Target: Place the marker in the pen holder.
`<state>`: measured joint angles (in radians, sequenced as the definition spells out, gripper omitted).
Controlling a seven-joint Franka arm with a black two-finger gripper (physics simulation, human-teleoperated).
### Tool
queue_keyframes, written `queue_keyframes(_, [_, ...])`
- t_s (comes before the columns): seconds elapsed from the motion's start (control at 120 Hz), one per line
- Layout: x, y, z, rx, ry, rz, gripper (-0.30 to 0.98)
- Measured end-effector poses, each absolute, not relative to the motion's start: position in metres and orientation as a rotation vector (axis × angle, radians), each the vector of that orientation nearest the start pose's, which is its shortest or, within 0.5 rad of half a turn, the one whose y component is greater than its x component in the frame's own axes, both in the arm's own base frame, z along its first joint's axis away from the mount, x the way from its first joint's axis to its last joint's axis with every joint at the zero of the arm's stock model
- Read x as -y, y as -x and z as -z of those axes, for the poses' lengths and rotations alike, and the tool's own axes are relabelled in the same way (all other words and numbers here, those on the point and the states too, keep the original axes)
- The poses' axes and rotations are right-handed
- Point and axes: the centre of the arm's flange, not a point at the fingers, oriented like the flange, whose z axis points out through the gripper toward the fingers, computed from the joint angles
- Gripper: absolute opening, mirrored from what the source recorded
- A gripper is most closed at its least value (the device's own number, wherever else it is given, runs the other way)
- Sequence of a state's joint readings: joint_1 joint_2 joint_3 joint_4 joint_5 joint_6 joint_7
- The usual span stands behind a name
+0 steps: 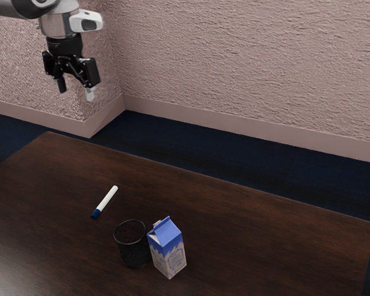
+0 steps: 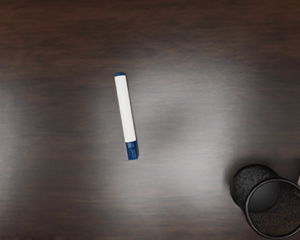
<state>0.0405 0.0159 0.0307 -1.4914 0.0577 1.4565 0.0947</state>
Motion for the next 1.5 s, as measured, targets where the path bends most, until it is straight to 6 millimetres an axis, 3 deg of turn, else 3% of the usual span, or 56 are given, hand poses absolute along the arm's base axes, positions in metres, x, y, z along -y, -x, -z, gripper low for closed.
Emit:
queue_keyframes(0.367, [-0.055,-0.546,-0.645,-0.013,3.095,-0.062,0.69])
queue_keyframes(0.433, [-0.052,-0.549,-0.613,-0.022,3.094,-0.124,0.69])
queue_keyframes(0.5, [-0.049,-0.552,-0.569,-0.034,3.093,-0.199,0.69])
queue_keyframes(0.567, [-0.052,-0.568,-0.517,-0.015,3.083,-0.286,0.69])
queue_keyframes(0.608, [-0.071,-0.57,-0.481,0.044,3.08,-0.35,0.68])
queue_keyframes(0.683, [-0.127,-0.566,-0.423,0.199,3.078,-0.411,0.69])
queue_keyframes(0.775, [-0.16,-0.602,-0.366,0.276,3.076,-0.384,0.69])
queue_keyframes(0.867, [-0.169,-0.622,-0.346,0.293,3.082,-0.319,0.69])
queue_keyframes(0.967, [-0.166,-0.627,-0.332,0.302,3.096,-0.286,0.69])
queue_keyframes(1.1, [-0.164,-0.635,-0.296,0.313,3.108,-0.278,0.69])
queue_keyframes(1.25, [-0.14,-0.646,-0.282,0.262,3.12,-0.232,0.68])
queue_keyframes(1.317, [-0.131,-0.644,-0.274,0.249,3.124,-0.23,0.67])
queue_keyframes(1.5, [-0.133,-0.632,-0.256,0.278,3.129,-0.22,0.62])
